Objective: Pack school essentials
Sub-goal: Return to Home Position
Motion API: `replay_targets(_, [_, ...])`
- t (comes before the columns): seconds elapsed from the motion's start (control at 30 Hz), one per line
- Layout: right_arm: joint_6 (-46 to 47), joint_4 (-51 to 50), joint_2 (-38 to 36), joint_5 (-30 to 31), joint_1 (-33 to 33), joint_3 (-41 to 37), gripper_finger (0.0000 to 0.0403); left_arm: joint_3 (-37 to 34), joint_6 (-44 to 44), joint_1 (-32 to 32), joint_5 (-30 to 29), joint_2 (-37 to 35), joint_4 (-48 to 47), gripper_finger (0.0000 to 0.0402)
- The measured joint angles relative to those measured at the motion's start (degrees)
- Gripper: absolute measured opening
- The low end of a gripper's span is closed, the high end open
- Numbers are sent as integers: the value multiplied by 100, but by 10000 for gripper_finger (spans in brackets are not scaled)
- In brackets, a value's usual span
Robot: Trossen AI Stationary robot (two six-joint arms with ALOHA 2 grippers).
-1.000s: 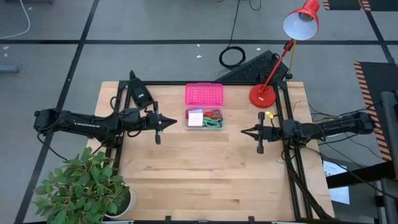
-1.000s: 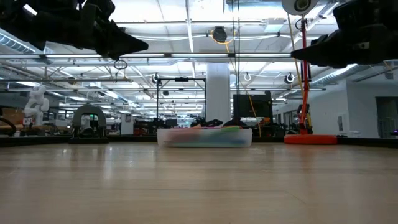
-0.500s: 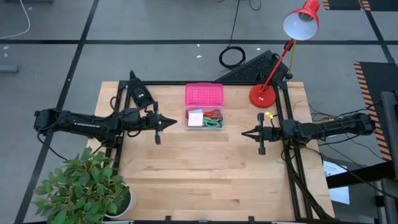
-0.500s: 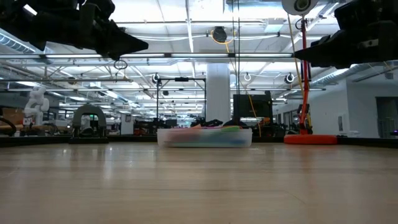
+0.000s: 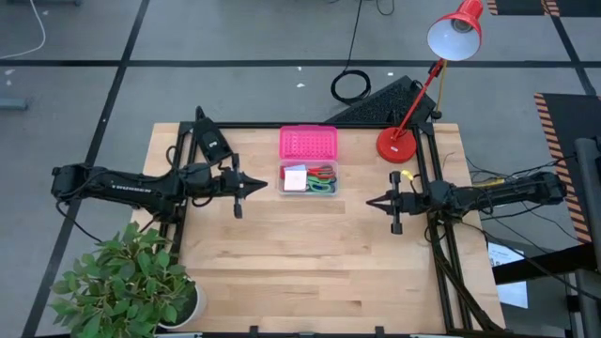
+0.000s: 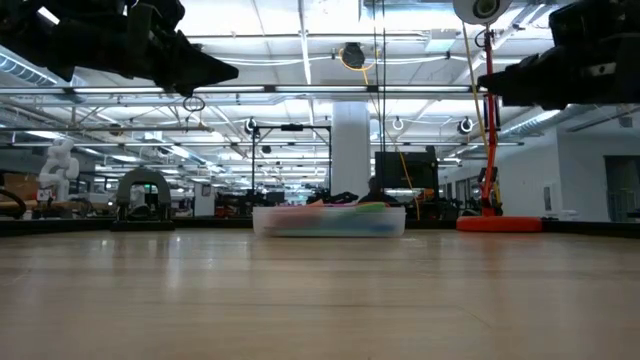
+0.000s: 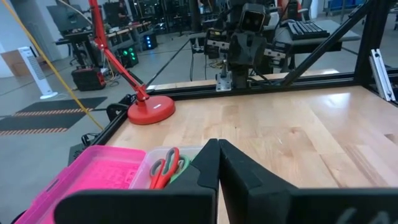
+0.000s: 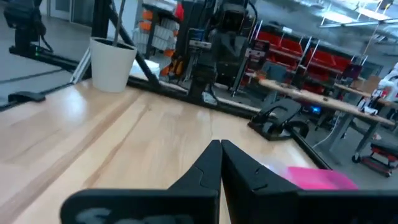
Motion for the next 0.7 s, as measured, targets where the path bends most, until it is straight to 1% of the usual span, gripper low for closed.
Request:
replay_targets(0.1, [-45, 17, -189, 0, 0, -6, 0, 0, -2, -2, 1, 2, -1, 3])
replay_targets(0.2, [-89, -169, -473, 6, 0, -12, 0, 0, -18, -2, 3, 2, -2, 7])
replay_targets(0.3, [-92, -459, -855, 9, 0, -15, 0, 2, -55, -2, 4, 2, -2, 10])
replay_targets(0.43, [-21, -951, -1411, 9, 0, -17, 0, 2, -57, -2, 4, 2, -11, 3])
replay_targets(0.6, [134, -1457, -2096, 0, -2, -21, 0, 4, -154, -2, 6, 2, -70, 15])
replay_targets(0.7, [198, -1822, -2451, -6, 0, -23, 0, 4, -184, -2, 7, 2, -123, 13])
